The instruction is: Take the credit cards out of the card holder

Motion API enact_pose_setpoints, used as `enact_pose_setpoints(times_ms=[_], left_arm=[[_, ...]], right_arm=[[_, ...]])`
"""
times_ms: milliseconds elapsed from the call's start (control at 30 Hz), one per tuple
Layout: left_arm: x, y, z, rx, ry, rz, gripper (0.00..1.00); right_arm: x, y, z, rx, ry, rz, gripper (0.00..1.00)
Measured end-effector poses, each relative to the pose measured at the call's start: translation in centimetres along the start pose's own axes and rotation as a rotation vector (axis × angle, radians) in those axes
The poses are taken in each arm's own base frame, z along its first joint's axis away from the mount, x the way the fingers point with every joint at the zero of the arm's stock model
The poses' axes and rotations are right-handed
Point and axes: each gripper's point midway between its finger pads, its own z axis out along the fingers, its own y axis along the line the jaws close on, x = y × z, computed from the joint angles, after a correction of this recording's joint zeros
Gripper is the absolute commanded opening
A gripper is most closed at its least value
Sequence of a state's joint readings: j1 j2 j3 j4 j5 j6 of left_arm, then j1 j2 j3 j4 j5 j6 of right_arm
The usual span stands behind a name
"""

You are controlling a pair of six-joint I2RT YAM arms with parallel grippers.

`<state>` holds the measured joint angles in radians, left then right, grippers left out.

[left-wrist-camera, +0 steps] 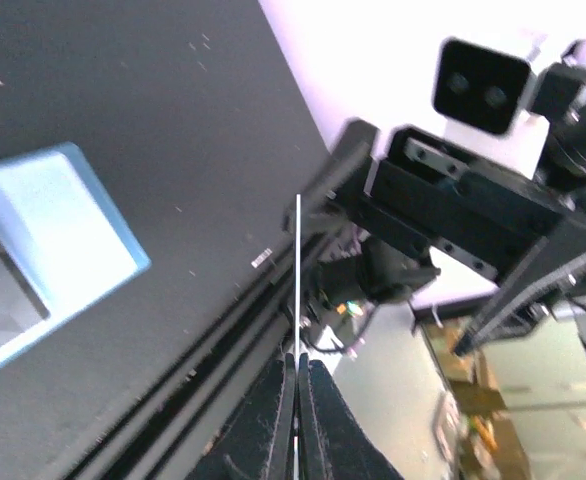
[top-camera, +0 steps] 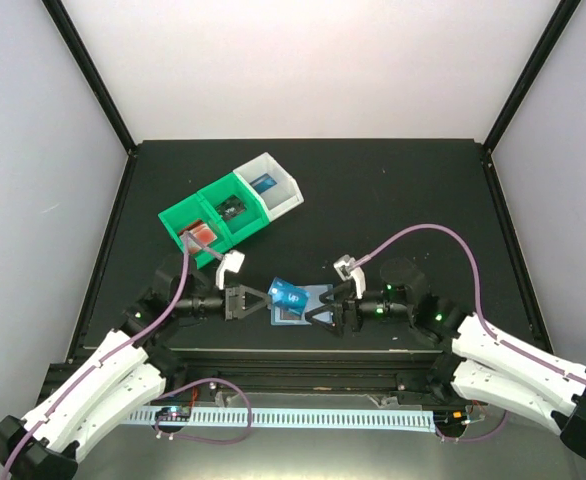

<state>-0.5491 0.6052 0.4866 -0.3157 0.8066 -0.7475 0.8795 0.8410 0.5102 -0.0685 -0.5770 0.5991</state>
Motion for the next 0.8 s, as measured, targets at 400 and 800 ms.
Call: enact_pose_setpoints(times_ms=[400, 800], left_arm=[[-9.5, 4.1, -1.0, -0.376, -0.308, -0.022, 0.02], [-19.1, 9.4, -1.2, -0.652, -0.564, -0.069, 0.02]], right_arm=[[-0.9, -0.7, -1.9, 0.098, -0.086, -0.013, 1.00], [-1.3, 0.1, -2.8, 0.088, -0.117, -0.011, 1.00]])
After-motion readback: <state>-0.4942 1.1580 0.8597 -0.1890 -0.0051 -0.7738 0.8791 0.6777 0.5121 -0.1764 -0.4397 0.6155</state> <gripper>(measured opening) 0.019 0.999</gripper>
